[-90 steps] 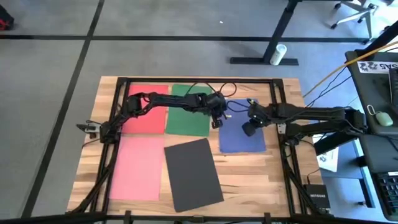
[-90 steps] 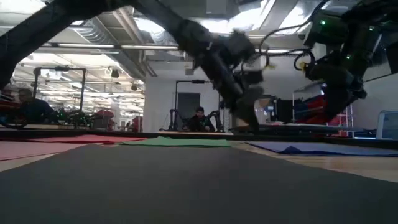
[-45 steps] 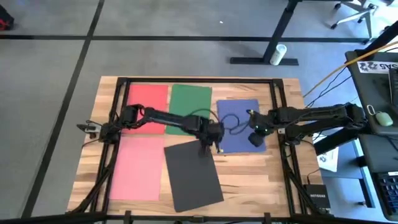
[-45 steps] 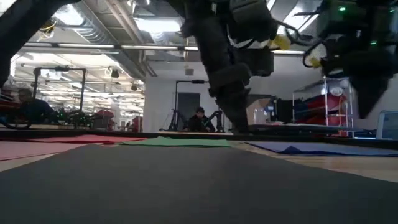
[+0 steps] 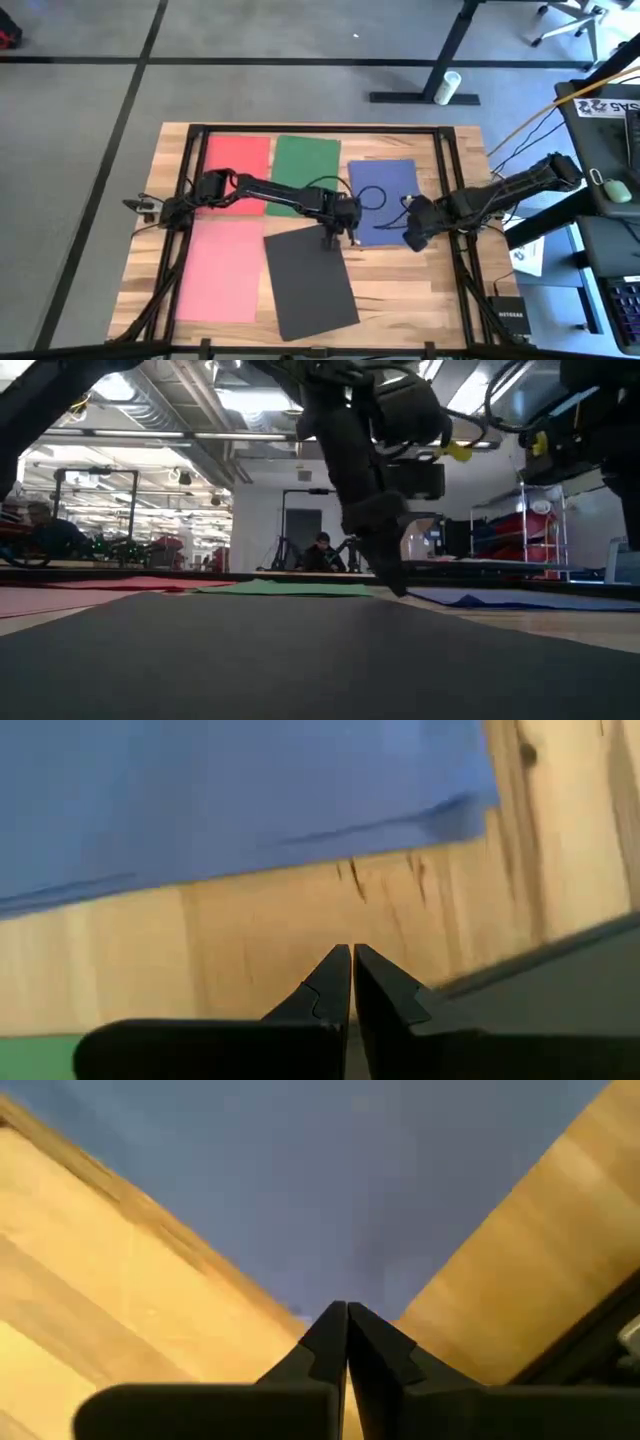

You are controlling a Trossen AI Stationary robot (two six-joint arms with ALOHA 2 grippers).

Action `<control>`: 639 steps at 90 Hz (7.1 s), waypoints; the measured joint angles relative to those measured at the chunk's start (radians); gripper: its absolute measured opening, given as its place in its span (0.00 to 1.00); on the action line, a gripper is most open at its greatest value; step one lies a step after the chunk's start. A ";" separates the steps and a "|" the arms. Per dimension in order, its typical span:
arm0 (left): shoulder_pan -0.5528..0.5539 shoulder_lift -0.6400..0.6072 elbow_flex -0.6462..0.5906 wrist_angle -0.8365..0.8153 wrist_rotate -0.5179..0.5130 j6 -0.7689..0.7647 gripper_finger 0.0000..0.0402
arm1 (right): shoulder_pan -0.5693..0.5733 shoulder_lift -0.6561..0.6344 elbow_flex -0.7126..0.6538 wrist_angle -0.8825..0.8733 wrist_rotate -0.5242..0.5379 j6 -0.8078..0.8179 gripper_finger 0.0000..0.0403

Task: Organize paper
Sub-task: Stack the violet paper on top of the violet papers

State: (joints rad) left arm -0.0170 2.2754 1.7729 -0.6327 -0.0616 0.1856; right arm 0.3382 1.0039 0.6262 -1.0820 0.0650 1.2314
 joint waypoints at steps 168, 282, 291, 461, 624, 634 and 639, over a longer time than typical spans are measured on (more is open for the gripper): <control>-0.030 0.072 0.003 0.115 0.003 -0.066 0.00 | 0.297 0.453 -0.034 0.054 0.024 0.603 0.00; -0.030 0.075 0.002 0.178 0.033 -0.067 0.00 | 0.296 0.449 0.006 0.132 0.060 0.538 0.00; -0.030 0.075 0.002 0.178 0.034 -0.066 0.00 | 0.296 0.445 0.040 0.104 0.068 0.511 0.00; -0.030 0.000 0.005 0.141 0.025 -0.039 0.00 | 0.427 0.415 0.007 0.193 -0.104 0.054 0.00; 0.093 -0.114 0.008 0.215 0.125 -0.106 0.00 | 0.282 0.290 0.180 -0.088 0.373 0.255 0.00; 0.119 -0.114 0.003 0.280 0.189 -0.125 0.00 | 0.184 0.258 0.180 -0.121 0.429 0.197 0.00; 0.133 -0.114 0.001 0.290 0.205 -0.134 0.00 | 0.129 0.237 0.180 -0.120 0.438 0.148 0.00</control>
State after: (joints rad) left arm 0.1158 2.1616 1.7743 -0.3428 0.1430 0.0515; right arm 0.4668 1.2404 0.8059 -1.2018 0.5025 1.3796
